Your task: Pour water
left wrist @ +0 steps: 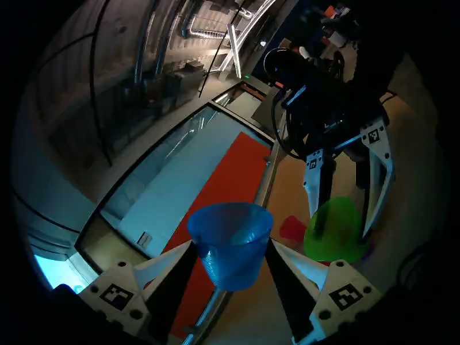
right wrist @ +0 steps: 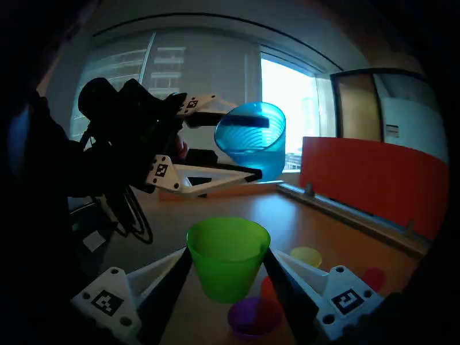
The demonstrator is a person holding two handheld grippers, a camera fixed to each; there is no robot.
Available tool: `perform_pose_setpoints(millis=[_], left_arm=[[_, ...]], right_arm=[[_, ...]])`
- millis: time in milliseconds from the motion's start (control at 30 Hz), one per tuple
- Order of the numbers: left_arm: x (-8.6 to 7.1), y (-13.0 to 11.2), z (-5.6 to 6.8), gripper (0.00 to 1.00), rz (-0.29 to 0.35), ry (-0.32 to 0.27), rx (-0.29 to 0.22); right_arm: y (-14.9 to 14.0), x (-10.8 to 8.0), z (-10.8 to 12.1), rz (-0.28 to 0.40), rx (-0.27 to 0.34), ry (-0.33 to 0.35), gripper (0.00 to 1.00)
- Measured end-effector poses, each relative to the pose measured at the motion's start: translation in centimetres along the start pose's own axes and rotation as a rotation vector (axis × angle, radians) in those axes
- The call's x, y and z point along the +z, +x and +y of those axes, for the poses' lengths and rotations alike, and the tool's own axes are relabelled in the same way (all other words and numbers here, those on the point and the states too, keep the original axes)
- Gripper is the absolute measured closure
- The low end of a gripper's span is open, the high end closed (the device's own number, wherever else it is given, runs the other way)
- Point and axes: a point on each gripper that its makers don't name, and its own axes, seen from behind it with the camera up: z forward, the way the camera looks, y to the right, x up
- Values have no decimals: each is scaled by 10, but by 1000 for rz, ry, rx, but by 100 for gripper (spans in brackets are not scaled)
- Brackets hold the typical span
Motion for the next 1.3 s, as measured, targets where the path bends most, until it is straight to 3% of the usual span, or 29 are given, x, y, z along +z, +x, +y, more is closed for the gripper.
perform_pose_setpoints(millis=[1300], left_arm=[[0, 9, 2, 19, 13, 3, 52]], right_arm=[[2, -5, -3, 1, -16, 7, 11]])
